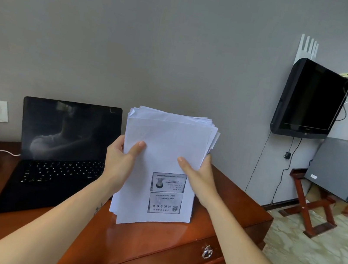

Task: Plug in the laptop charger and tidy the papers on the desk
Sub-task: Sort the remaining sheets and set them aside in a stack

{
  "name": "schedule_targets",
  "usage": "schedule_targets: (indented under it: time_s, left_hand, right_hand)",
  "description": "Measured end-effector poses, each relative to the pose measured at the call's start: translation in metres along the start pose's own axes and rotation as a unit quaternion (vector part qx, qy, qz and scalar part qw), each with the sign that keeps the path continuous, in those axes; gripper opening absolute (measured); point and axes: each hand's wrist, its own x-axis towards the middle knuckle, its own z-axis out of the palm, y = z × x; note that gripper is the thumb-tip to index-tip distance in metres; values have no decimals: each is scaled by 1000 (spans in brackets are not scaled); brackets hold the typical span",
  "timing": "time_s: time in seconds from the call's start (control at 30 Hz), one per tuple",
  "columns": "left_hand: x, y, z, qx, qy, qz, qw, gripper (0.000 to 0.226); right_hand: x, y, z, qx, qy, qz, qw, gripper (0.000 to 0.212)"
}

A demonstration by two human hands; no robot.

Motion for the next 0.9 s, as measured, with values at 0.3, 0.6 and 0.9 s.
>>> schedule_targets:
  time_s: [0.3, 0.6, 0.9]
  left_hand:
    - [-12, -15, -10, 40, 20, 22, 999, 27]
    - [-21, -33, -26, 105, -26, -27, 994, 35]
    - [-12, -36, -33, 158, 14, -73, 985, 32]
  right_hand:
    - [6, 4, 18, 10, 67, -11, 998, 37]
    - [-2, 20, 22, 33, 94, -25, 995, 37]
    - [4, -3, 39, 2, 69, -25, 997, 36]
